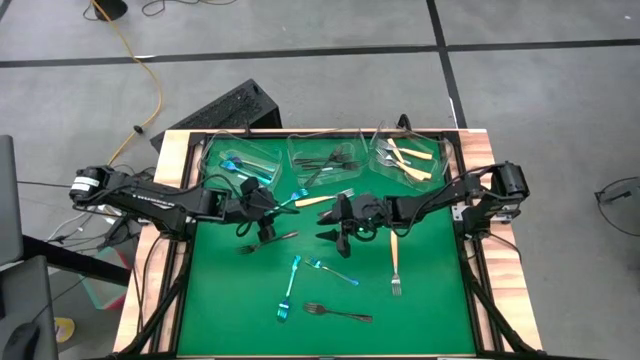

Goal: Sort silverware by color (type)
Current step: Put the blue fork into the left transparent bin

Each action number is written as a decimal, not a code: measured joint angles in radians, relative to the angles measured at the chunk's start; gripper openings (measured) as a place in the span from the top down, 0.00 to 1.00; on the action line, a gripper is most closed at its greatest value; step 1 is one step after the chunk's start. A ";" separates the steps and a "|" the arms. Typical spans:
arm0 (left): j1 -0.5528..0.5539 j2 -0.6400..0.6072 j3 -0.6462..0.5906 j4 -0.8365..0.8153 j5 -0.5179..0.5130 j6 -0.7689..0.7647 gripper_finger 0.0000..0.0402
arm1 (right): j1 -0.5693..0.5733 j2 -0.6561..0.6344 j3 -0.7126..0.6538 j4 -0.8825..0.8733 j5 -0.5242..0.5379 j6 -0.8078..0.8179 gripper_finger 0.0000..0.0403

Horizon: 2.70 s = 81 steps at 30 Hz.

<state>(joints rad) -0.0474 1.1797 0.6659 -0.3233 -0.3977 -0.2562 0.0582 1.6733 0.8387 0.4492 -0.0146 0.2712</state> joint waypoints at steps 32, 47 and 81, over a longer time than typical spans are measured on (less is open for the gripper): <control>0.001 0.001 0.000 -0.010 0.075 0.034 0.64 | 0.000 0.000 0.000 -0.220 0.154 -0.017 0.49; 0.001 0.001 0.000 -0.009 0.072 0.052 0.64 | -0.004 0.000 0.000 -0.254 0.156 -0.010 0.49; 0.003 0.001 0.000 -0.036 0.058 0.027 0.64 | -0.010 -0.003 0.461 -0.857 0.594 -0.275 0.49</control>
<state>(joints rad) -0.0448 1.1805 0.6659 -0.3593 -0.3396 -0.2291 0.0483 1.6701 1.2995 -0.4078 0.5791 -0.0039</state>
